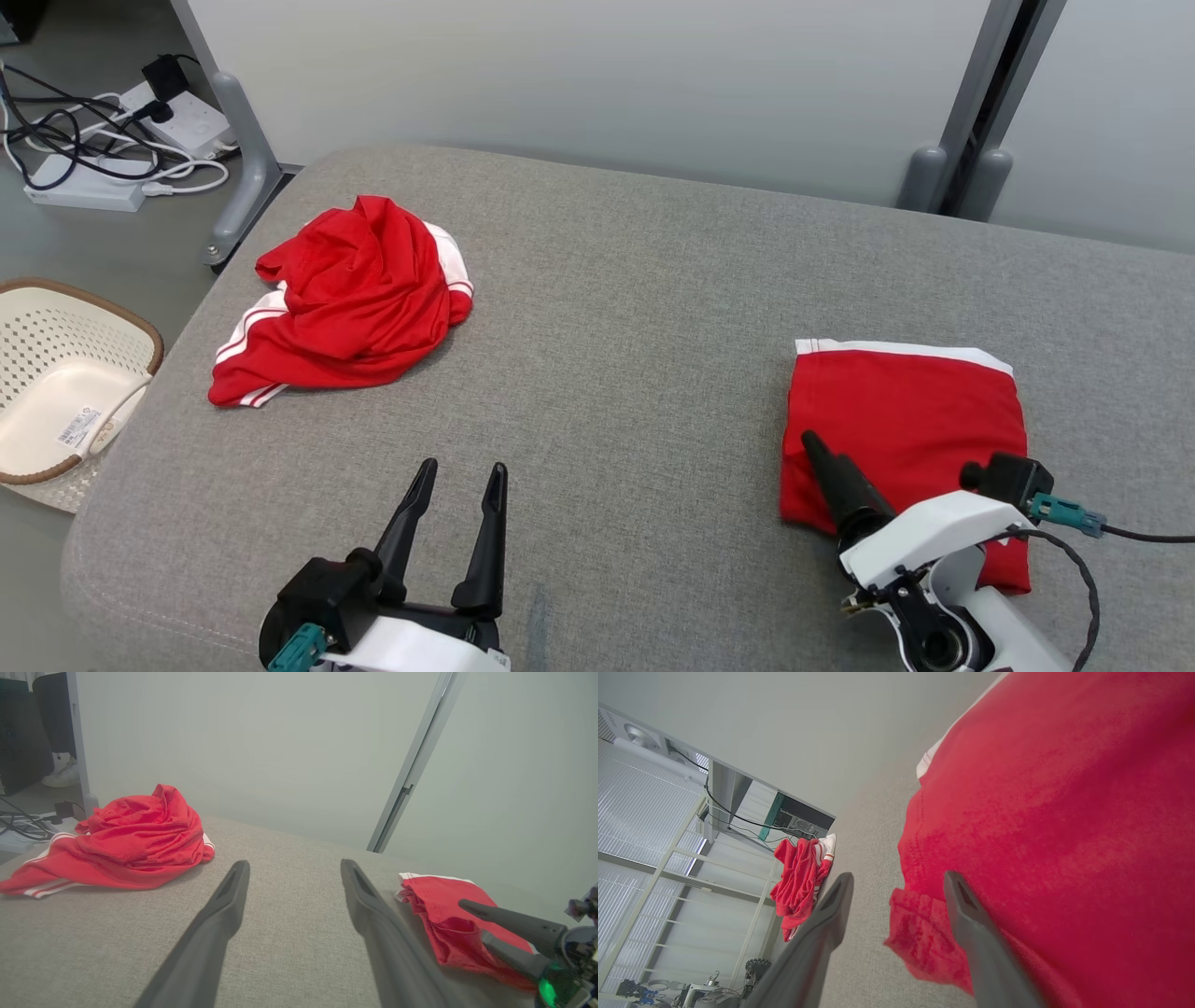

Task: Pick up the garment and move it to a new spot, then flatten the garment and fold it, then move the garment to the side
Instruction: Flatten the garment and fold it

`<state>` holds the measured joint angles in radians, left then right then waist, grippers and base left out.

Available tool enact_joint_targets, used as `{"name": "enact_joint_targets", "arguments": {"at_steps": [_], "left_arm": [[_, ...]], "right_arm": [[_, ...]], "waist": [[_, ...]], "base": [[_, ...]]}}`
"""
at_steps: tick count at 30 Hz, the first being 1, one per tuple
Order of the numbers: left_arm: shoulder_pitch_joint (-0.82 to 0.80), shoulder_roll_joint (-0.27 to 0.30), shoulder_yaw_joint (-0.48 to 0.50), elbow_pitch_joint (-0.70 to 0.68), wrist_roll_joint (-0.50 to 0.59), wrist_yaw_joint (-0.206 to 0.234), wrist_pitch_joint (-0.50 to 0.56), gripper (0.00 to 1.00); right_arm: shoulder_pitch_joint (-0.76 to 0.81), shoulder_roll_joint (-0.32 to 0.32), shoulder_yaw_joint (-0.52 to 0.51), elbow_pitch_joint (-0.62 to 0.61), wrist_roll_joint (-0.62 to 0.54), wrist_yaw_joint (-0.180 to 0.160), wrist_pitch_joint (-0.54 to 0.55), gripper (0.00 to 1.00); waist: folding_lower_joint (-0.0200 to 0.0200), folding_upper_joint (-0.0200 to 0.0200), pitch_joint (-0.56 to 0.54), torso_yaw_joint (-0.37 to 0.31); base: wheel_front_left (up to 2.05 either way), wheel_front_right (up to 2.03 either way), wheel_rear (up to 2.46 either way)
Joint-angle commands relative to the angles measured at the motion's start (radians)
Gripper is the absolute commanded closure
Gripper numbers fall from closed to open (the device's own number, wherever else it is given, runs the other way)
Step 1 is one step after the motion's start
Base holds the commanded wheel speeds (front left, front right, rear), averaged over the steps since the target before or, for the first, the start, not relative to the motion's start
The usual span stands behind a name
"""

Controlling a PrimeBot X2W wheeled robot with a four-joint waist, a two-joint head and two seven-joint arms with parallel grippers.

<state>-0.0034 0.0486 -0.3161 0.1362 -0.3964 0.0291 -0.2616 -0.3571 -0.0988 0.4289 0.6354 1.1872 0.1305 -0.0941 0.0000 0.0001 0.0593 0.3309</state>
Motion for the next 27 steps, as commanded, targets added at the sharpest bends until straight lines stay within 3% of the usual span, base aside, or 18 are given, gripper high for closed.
{"name": "enact_joint_targets", "arguments": {"at_steps": [1,11,16,23,27], "left_arm": [[0.006,0.004,0.003,-0.001,-0.002,0.003,-0.002,0.00],[-0.008,0.004,0.000,-0.004,-0.013,0.007,-0.002,0.00],[-0.016,0.004,0.011,-0.009,-0.010,0.012,-0.002,0.00],[-0.025,0.004,0.035,-0.028,-0.003,0.010,-0.002,0.00],[-0.033,0.004,0.054,-0.041,0.003,0.006,-0.002,0.00]], "right_arm": [[-0.006,-0.004,0.007,0.004,0.001,0.000,-0.001,0.00],[-0.007,0.023,0.102,0.013,0.028,0.000,0.071,0.00],[-0.038,0.019,0.109,-0.045,0.040,0.000,0.045,0.00],[-0.067,-0.072,0.077,-0.138,-0.001,0.000,-0.019,0.00],[-0.077,-0.183,0.071,-0.196,-0.113,0.000,-0.072,0.00]], "waist": [[0.0000,-0.0001,0.000,0.000],[0.0000,-0.0001,0.015,0.002],[0.0000,-0.0001,0.012,-0.017],[0.0000,-0.0001,0.003,-0.075],[0.0000,-0.0001,0.001,-0.125]], "base": [[0.00,0.00,0.00],[0.00,0.00,0.00],[0.00,0.00,0.00],[0.00,0.00,0.00],[0.00,0.00,0.00]]}}
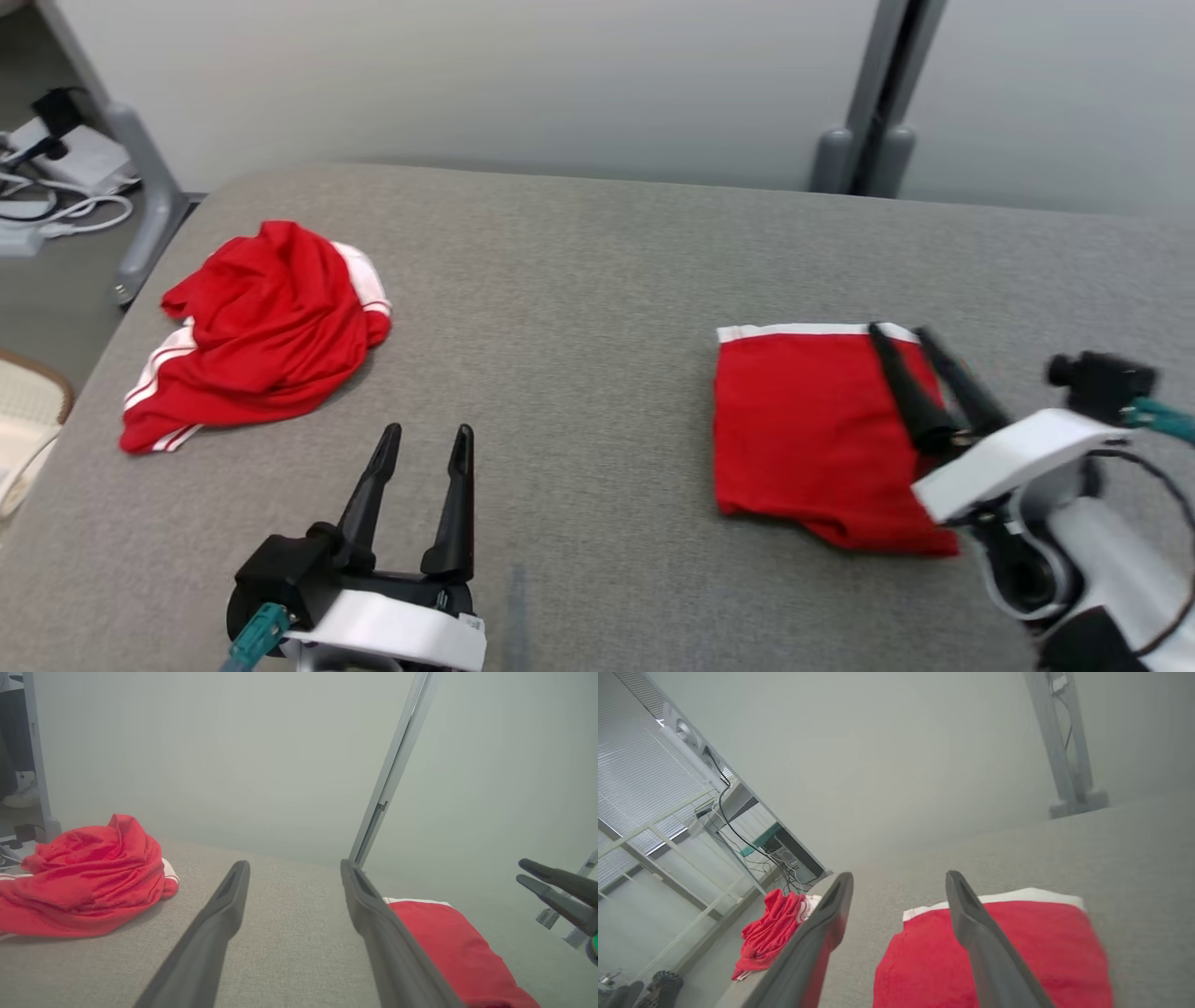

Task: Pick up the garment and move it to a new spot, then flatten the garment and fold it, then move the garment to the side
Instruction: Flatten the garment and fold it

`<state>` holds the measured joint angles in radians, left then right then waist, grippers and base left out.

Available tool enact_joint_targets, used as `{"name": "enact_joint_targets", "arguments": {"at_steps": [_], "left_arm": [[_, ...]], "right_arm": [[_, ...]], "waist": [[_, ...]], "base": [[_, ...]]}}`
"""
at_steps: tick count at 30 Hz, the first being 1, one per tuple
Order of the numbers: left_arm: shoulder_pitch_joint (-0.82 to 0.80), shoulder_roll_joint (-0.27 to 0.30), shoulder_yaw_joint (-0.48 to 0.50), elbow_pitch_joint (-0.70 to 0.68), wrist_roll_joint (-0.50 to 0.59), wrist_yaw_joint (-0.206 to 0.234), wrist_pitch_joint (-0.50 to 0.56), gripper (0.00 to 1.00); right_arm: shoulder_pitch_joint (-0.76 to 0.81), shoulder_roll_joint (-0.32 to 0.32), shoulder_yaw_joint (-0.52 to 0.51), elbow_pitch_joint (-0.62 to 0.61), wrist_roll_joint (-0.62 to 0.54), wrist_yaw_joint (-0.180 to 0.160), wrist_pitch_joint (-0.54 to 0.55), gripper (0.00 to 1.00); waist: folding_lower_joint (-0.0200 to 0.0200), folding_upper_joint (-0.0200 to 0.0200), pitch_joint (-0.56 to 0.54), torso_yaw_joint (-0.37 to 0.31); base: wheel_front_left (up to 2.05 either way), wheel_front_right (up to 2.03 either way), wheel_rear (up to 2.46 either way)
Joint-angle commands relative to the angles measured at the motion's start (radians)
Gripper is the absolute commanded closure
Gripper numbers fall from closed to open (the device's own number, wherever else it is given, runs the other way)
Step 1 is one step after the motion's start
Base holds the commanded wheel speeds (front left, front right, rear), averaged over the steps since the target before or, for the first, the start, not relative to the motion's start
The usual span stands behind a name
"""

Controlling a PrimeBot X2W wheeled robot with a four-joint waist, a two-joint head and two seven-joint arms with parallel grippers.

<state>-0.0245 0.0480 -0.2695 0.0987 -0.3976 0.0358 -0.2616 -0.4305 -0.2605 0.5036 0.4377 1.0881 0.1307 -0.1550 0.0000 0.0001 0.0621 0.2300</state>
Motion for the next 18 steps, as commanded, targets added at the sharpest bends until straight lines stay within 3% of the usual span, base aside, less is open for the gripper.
{"name": "enact_joint_targets", "arguments": {"at_steps": [1,5,10,13,18], "left_arm": [[-0.014,0.004,0.012,-0.005,0.006,-0.001,-0.002,0.00],[-0.024,0.005,0.041,-0.014,0.003,0.003,-0.002,0.00],[-0.033,0.005,0.082,-0.023,0.016,0.000,-0.002,0.00],[-0.036,0.005,0.101,-0.036,0.027,-0.004,-0.002,0.00],[-0.007,0.005,0.126,-0.071,0.103,0.058,-0.002,0.00]], "right_arm": [[-0.002,-0.050,-0.007,-0.004,-0.063,0.000,-0.032,0.00],[0.015,-0.093,-0.079,-0.033,-0.181,0.000,-0.087,0.00],[0.050,-0.117,-0.202,-0.086,-0.430,0.000,-0.112,0.00],[0.089,-0.082,-0.297,-0.168,-0.604,0.000,-0.111,0.00],[0.174,0.021,-0.416,-0.305,-0.731,0.000,-0.111,0.00]], "waist": [[0.0000,-0.0001,-0.002,-0.037],[0.0000,-0.0001,-0.002,-0.082],[0.0000,-0.0001,0.008,-0.129],[0.0000,-0.0001,0.012,-0.148],[0.0000,-0.0001,0.012,-0.173]], "base": [[0.00,0.00,0.00],[0.00,0.00,0.00],[0.00,0.00,0.00],[0.00,0.00,0.00],[0.00,0.00,0.00]]}}
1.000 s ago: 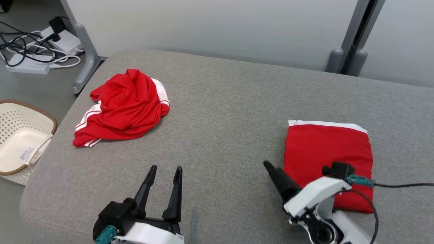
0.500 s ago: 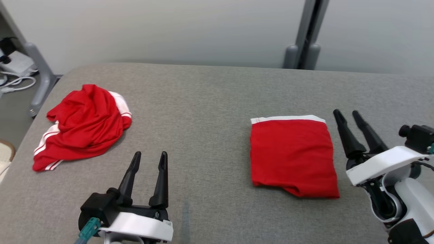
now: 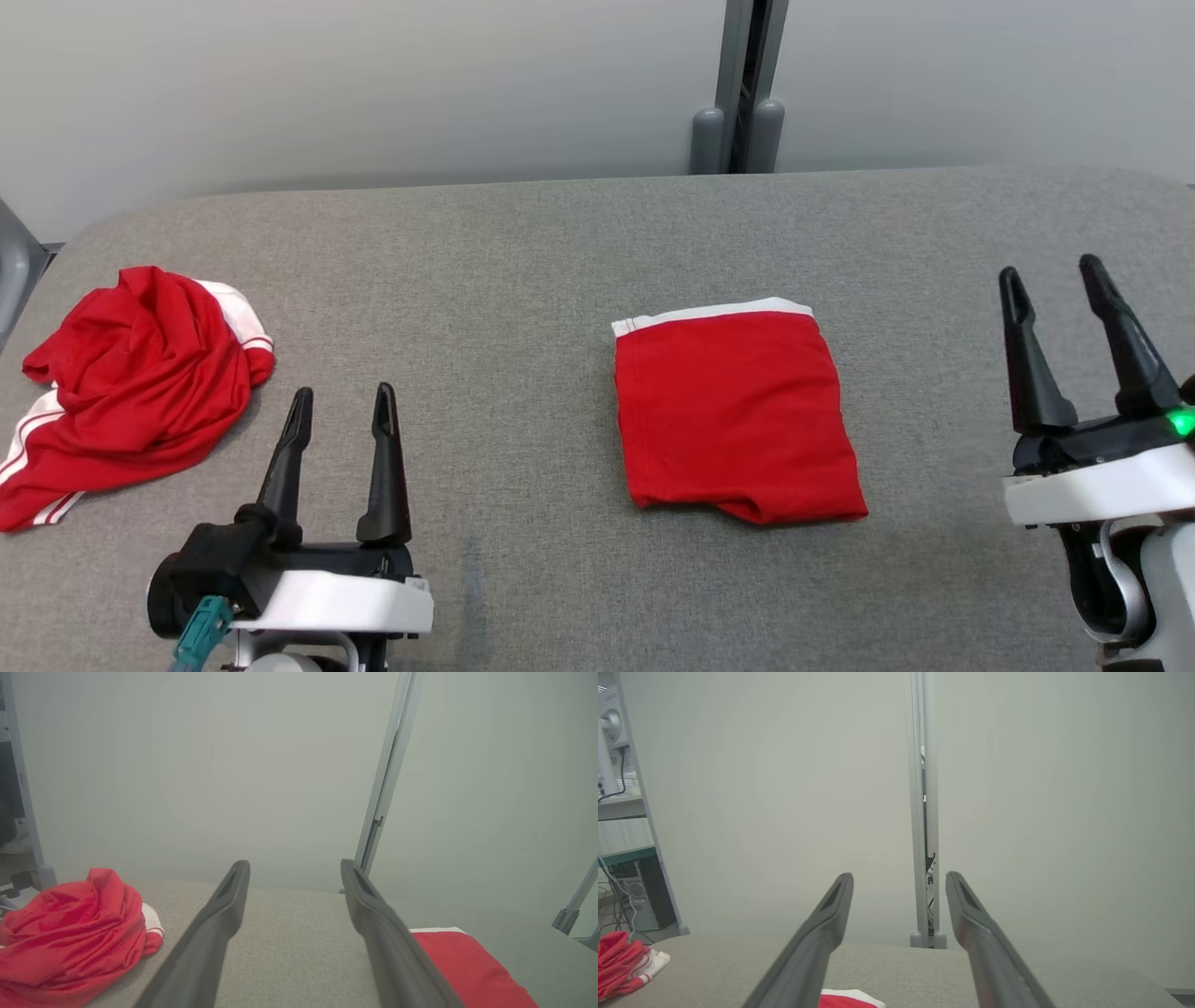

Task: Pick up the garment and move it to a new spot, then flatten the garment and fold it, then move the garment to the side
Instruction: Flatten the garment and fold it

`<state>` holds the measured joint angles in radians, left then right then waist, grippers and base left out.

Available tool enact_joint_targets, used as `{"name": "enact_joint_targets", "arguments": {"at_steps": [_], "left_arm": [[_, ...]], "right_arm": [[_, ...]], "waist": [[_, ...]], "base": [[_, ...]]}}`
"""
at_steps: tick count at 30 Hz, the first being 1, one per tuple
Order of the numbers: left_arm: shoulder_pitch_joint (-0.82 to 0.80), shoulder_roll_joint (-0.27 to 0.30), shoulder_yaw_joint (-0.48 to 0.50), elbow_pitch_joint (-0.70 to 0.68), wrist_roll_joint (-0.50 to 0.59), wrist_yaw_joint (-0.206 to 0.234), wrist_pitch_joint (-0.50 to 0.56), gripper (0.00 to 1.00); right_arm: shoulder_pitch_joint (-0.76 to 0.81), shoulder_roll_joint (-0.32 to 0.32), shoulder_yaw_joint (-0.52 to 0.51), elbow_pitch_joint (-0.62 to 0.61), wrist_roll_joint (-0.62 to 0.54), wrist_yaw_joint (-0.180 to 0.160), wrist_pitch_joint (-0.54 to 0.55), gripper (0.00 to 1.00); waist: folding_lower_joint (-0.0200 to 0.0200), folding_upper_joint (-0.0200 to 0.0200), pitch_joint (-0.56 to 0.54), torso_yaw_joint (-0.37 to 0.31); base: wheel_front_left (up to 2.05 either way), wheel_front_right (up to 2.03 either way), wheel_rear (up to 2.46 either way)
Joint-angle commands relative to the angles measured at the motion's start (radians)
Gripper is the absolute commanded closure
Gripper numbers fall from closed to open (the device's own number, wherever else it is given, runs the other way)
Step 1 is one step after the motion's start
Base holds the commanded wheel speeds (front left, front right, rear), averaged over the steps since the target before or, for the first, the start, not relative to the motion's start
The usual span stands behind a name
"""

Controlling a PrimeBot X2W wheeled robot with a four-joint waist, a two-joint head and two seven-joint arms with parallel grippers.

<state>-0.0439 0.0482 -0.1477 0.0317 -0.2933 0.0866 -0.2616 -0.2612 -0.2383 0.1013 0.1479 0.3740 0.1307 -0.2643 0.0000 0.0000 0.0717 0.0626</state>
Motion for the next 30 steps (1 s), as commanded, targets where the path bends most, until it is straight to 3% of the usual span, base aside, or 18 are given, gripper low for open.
{"name": "enact_joint_targets", "arguments": {"at_steps": [1,6,12,30], "left_arm": [[0.016,0.004,0.003,-0.010,0.001,0.013,-0.002,0.00],[0.033,0.004,-0.020,-0.031,0.038,0.022,-0.002,0.00],[0.040,0.004,-0.043,-0.022,0.061,0.024,-0.002,0.00],[0.046,0.004,-0.085,-0.019,0.079,0.030,-0.002,0.00]], "right_arm": [[0.024,0.019,-0.032,-0.036,-0.039,0.000,-0.001,0.00],[0.087,0.089,-0.095,-0.088,-0.143,0.000,-0.001,0.00],[0.126,0.136,-0.116,-0.078,-0.186,0.000,-0.002,0.00],[0.132,0.143,-0.127,-0.016,-0.182,0.000,-0.002,0.00]], "waist": [[0.0000,0.0000,0.004,-0.007],[0.0000,0.0000,0.010,-0.004],[0.0000,0.0000,0.009,0.006],[0.0000,0.0000,0.013,0.027]], "base": [[0.00,0.00,0.00],[0.00,0.00,0.00],[0.00,0.00,0.00],[0.00,0.00,0.00]]}}
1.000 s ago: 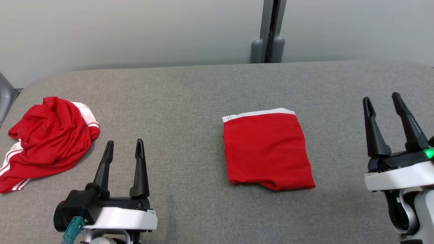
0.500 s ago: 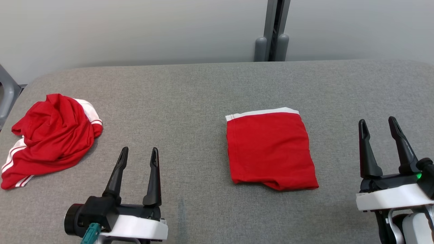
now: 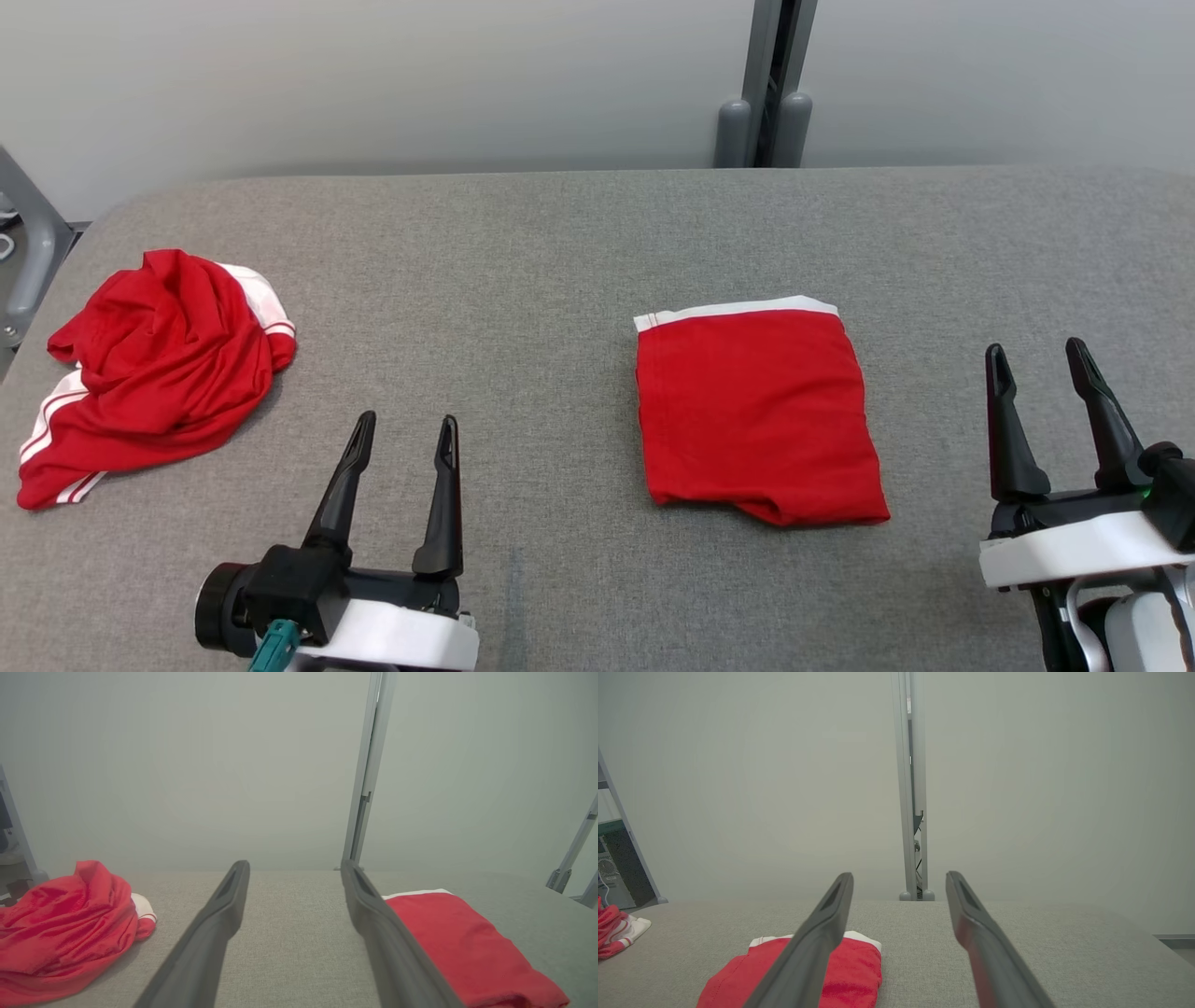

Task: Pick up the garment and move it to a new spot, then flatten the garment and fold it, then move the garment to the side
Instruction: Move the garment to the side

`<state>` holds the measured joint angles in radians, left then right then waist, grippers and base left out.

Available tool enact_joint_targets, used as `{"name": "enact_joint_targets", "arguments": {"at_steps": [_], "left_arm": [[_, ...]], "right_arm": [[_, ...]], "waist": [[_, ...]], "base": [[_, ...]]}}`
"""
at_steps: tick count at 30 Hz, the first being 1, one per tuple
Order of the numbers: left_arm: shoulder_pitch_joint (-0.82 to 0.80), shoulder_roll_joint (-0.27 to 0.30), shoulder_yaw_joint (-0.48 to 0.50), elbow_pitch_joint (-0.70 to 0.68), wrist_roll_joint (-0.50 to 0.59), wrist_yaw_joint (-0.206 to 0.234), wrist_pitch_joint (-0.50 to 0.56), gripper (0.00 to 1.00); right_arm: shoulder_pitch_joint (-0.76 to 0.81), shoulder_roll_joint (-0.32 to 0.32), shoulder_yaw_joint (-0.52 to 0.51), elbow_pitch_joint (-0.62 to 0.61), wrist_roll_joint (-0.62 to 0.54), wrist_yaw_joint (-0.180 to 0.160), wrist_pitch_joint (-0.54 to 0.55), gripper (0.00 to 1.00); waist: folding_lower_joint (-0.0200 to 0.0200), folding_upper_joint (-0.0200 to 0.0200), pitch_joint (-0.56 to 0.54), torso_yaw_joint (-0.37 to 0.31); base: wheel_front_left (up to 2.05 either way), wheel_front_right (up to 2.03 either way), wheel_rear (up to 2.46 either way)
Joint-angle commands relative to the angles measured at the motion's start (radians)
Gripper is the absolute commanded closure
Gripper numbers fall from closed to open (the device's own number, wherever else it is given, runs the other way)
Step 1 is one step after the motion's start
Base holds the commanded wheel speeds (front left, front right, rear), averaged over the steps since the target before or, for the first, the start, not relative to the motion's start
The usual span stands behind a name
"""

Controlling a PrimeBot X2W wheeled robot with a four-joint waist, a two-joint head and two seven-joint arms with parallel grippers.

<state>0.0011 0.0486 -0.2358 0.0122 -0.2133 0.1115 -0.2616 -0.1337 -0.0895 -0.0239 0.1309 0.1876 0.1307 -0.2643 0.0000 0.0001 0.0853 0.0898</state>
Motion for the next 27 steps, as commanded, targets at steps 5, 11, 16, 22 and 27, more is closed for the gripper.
{"name": "enact_joint_targets", "arguments": {"at_steps": [5,11,16,22,27], "left_arm": [[0.007,0.004,0.001,0.006,-0.002,0.004,-0.002,0.00],[0.009,0.004,-0.003,0.008,-0.004,0.001,-0.002,0.00],[0.010,0.004,-0.007,0.011,-0.010,0.000,-0.002,0.00],[0.014,0.004,-0.010,0.013,-0.013,-0.001,-0.002,0.00],[0.014,0.004,-0.016,0.017,-0.009,-0.005,-0.002,0.00]], "right_arm": [[0.004,-0.008,-0.003,0.008,0.008,0.000,-0.002,0.00],[0.005,-0.005,0.000,0.015,0.011,0.000,-0.002,0.00],[0.010,-0.001,0.003,0.025,0.013,0.000,-0.002,0.00],[0.011,-0.001,0.003,0.032,0.014,0.000,-0.002,0.00],[0.010,0.001,0.013,0.070,0.043,0.000,-0.002,0.00]], "waist": [[0.0000,-0.0001,-0.004,0.005],[0.0000,-0.0001,-0.008,0.009],[0.0000,-0.0001,-0.015,0.011],[0.0000,-0.0001,-0.018,0.013],[0.0000,-0.0001,-0.012,0.014]], "base": [[0.00,0.00,0.00],[0.00,0.00,0.00],[0.00,0.00,0.00],[0.00,0.00,0.00],[0.00,0.00,0.00]]}}
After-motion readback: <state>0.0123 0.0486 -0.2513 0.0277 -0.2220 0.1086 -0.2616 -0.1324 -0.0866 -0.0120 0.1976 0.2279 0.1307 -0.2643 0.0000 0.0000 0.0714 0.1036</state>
